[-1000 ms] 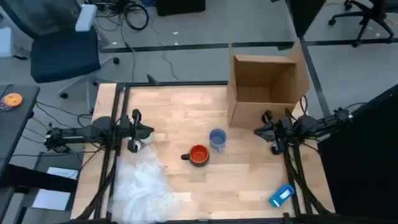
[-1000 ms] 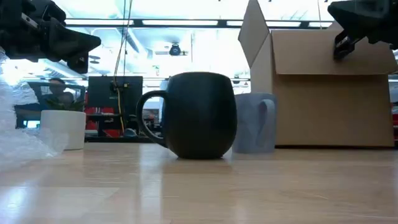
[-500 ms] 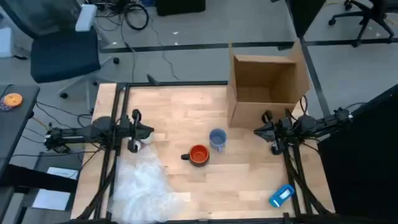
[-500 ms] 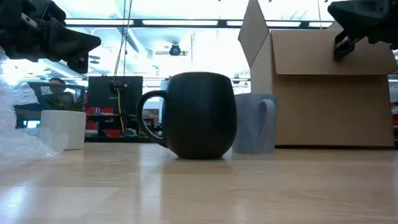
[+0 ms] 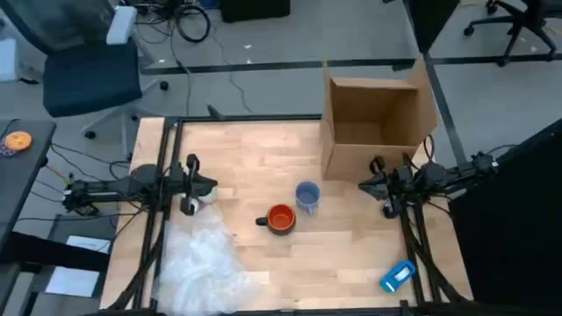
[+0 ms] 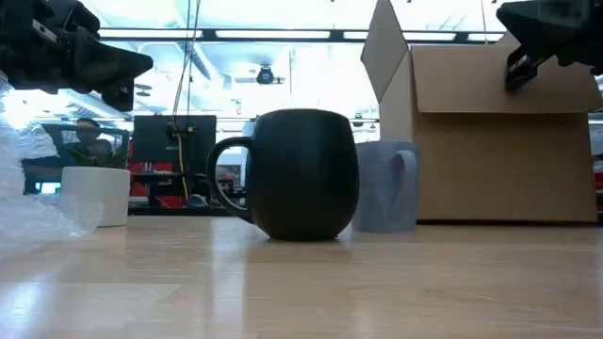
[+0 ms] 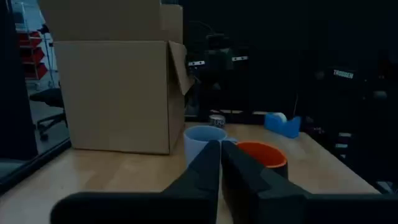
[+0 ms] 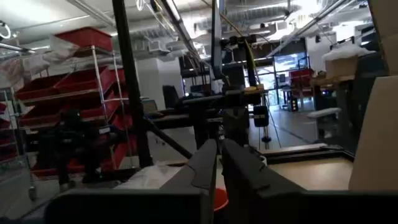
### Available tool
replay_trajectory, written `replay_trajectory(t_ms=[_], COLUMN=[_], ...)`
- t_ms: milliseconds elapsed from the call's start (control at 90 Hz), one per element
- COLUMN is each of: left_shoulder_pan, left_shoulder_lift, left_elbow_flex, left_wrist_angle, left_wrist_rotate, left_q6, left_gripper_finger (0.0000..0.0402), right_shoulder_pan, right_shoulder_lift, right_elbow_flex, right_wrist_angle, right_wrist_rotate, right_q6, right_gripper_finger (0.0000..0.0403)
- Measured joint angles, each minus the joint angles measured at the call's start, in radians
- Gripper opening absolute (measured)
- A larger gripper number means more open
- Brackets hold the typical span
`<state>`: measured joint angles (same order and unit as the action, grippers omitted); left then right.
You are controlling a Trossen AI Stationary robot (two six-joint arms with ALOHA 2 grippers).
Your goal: Wrap mug
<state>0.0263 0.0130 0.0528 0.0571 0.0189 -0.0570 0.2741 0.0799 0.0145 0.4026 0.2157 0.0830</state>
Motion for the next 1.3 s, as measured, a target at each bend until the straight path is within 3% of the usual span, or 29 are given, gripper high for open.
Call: replay_trajectory(t_ms=[967, 1189, 1300], left_shoulder_pan=[0.000, -0.001, -0.001], left_shoulder_lift=[0.000, 0.000, 0.000], left_elbow_flex=[0.000, 0.000, 0.000], left_wrist_angle=[0.015, 0.168, 0.285], left_wrist_rotate=[0.000, 0.013, 0.001], left_q6=[-0.004, -0.373, -0.451], left_gripper_finger=[0.0000, 0.0000, 0.0000], right_shoulder_pan=[0.000, 0.000, 0.000], right_shoulder_lift=[0.000, 0.000, 0.000], right_elbow_flex=[0.000, 0.000, 0.000], right_wrist_angle=[0.000, 0.004, 0.005], right_wrist_rotate=[0.000, 0.000, 0.000], right_q6=[0.000, 0.001, 0.001], right_gripper_finger=[0.0002, 0.0002, 0.0002])
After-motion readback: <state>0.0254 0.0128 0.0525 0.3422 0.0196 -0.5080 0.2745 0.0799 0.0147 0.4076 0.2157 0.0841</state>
